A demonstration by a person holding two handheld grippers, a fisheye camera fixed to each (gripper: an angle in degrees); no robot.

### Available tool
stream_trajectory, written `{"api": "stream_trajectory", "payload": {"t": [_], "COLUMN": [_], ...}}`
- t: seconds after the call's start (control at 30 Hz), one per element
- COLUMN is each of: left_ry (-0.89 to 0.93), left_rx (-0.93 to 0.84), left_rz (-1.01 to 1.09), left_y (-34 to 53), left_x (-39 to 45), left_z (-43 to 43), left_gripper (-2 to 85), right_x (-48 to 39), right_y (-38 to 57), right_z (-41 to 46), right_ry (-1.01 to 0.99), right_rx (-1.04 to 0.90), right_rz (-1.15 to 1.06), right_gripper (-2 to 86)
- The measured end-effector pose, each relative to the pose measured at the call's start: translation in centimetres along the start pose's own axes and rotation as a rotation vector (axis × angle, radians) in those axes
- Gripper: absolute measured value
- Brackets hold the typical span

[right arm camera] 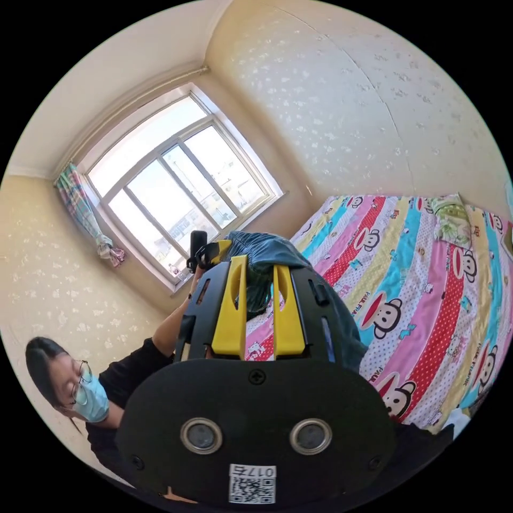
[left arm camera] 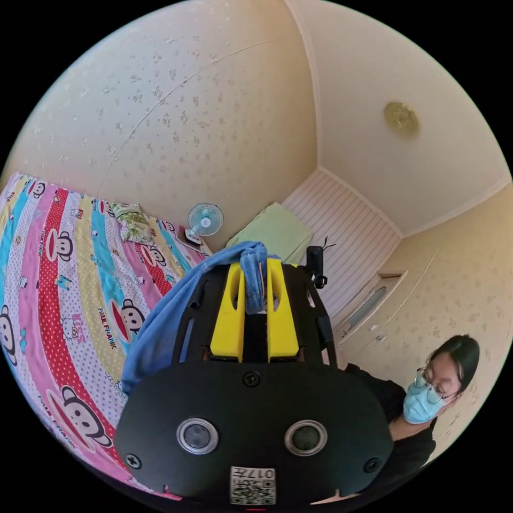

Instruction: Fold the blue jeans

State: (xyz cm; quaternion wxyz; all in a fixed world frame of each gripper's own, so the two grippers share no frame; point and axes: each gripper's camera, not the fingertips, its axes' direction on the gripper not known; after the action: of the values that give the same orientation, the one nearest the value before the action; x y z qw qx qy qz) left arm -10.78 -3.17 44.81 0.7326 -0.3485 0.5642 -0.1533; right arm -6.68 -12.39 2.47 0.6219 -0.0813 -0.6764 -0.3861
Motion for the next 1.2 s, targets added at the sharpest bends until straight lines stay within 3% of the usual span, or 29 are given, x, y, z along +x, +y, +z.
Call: {"api": "stream_trajectory", "payload": {"t": [0.33, 0.57, 0.8, 0.9, 1.07, 1.2], "left_ry": [0.021, -0.013, -0.081, -0.192, -0.265, -0.252], "left_rx": [-0.216, -0.251, -0.301, -0.352, -0.154, -0.158], "left_rz": [-0.233, -0.634, -0.504, -0.476, -0.489, -0.453], "left_y": [23.5, 38.7, 38.9, 38.0, 36.3, 33.9], "left_x": [-9.5, -17.9, -17.8, -17.7, -19.3, -21.6], "left_z": [3.9, 4.5, 4.1, 3.3, -1.6, -1.5], "left_gripper": [6.5, 6.5, 6.7, 11.0, 18.1, 18.3], "right_x": [7.6, 16.9, 20.2, 22.1, 26.1, 29.5], "right_y": [18.6, 30.3, 27.7, 26.4, 25.4, 23.9], "right_z": [10.0, 18.7, 20.4, 19.6, 17.3, 17.3], "right_ry": [0.032, -0.090, -0.034, -0.028, 0.026, 0.053], "right_rx": [-0.155, -0.204, -0.268, -0.243, -0.139, -0.082], "right_rz": [0.171, 0.570, 0.562, 0.598, 0.668, 0.663], "right_gripper": [6.6, 6.7, 8.1, 10.9, 16.1, 17.0]}}
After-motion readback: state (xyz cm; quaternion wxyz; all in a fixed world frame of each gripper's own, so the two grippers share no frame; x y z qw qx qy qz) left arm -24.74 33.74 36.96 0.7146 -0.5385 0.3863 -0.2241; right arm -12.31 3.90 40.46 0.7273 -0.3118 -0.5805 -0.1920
